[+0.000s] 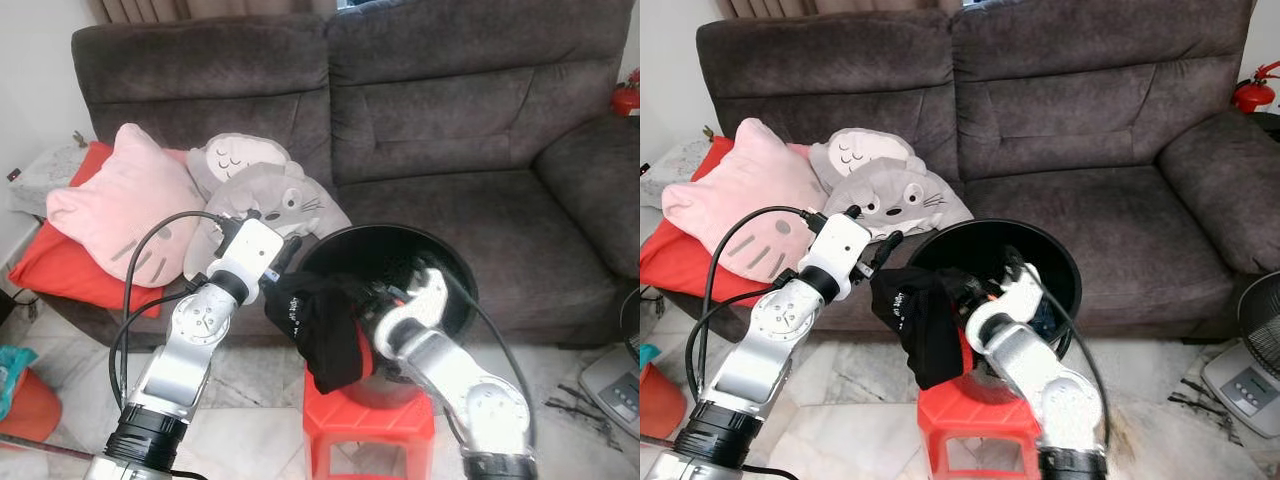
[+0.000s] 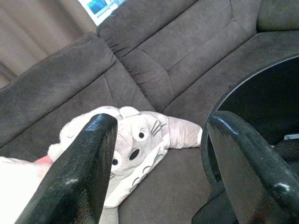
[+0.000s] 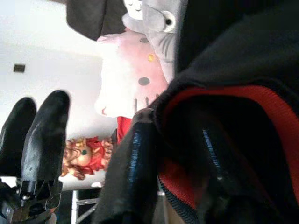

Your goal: Hang hanger

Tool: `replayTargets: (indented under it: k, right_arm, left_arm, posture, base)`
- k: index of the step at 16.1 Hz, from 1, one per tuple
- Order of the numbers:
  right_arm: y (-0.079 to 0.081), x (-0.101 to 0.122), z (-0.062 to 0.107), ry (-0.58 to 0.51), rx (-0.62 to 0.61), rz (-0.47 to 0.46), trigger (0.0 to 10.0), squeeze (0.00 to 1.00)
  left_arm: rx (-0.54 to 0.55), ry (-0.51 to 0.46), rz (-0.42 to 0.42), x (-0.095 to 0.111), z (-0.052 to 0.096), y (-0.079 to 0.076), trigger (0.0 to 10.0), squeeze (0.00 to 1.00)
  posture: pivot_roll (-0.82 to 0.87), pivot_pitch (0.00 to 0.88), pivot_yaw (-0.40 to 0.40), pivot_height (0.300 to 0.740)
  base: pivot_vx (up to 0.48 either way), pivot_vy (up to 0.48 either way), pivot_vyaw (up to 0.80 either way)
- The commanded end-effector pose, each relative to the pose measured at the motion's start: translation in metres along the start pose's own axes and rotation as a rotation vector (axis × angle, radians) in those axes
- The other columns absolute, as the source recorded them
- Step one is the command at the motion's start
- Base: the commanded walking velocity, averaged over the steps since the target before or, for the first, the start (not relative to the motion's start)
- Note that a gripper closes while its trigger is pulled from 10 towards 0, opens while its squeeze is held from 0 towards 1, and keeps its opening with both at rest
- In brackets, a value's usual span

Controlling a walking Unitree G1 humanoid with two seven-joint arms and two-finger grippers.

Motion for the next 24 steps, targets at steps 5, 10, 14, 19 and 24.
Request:
replayTargets:
  k: [5, 10, 14, 19, 24]
  right_arm:
    - [0.046, 0.005, -0.018, -0.095, 0.136, 0.200, 0.0, 0.00]
    - [0.067, 0.042, -0.011, -0.337, 0.186, 0.394, 0.0, 0.00]
    - [0.069, 0.061, 0.000, -0.454, 0.184, 0.469, 0.0, 0.00]
    - [0.055, 0.067, 0.011, -0.521, 0.119, 0.548, 0.0, 0.00]
    - [0.036, 0.068, 0.020, -0.591, 0.006, 0.689, 10.0, 0.00]
  left_arm:
    - [0.041, 0.039, 0.009, -0.007, -0.002, 0.007, 10.0, 0.00]
    - [0.149, 0.124, 0.155, -0.027, 0.004, 0.006, 10.0, 0.00]
    - [0.201, 0.153, 0.230, -0.031, 0.009, -0.003, 10.0, 0.00]
    - [0.190, 0.147, 0.256, -0.029, 0.012, -0.012, 10.0, 0.00]
    - [0.183, 0.104, 0.321, -0.024, 0.018, -0.017, 10.0, 0.00]
  posture:
    - [-0.05, 0.000, 0.119, 0.740]
    - [-0.06, 0.000, 0.114, 0.740]
    - [-0.06, 0.000, 0.102, 0.740]
    - [-0.07, 0.000, 0.102, 0.740]
    - [-0.06, 0.000, 0.103, 0.740]
  base:
    - [0.000, 0.000, 0.00]
    - [0.000, 0.000, 0.00]
    - [0.000, 0.000, 0.00]
    - [0.000, 0.000, 0.00]
    - [0.000, 0.000, 0.00]
Point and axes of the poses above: a point about 5 cm out from each wrist's last joint towards the gripper, its own z axis pointing back from the gripper into the wrist, its own x axis along the axis of the wrist's last joint, y = z × x, the point moved 2 cm from there along -z, pointing out of the wrist towards the gripper, and after that the axes turned 14 degrees about -z, right-handed, at the moved point
